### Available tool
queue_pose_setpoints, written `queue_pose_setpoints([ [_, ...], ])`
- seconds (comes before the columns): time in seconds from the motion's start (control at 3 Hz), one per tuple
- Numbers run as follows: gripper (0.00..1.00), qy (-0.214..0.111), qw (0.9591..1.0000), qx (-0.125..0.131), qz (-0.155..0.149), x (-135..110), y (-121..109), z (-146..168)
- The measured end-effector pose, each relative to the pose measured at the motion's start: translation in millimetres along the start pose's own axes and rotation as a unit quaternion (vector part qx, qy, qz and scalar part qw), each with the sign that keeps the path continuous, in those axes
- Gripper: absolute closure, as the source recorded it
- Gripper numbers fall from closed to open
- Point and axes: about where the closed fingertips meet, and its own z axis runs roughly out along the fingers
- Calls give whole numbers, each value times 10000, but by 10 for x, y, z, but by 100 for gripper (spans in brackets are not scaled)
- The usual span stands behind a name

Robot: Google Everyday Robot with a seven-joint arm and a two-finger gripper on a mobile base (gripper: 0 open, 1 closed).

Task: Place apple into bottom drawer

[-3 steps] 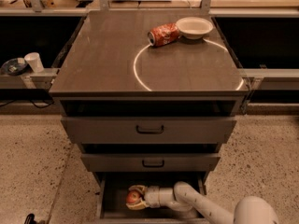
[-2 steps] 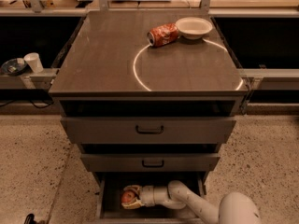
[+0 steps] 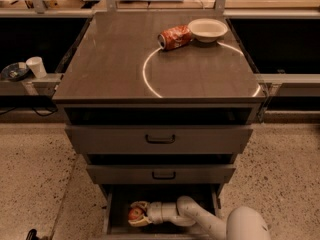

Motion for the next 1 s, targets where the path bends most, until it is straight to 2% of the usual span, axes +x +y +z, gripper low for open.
queue_pose_setpoints([
  [0.33,8,0,10000,0,0,0,0,0],
  [0.67,0,0,10000,0,0,0,0,1],
  [1.0,0,0,10000,0,0,0,0,1],
])
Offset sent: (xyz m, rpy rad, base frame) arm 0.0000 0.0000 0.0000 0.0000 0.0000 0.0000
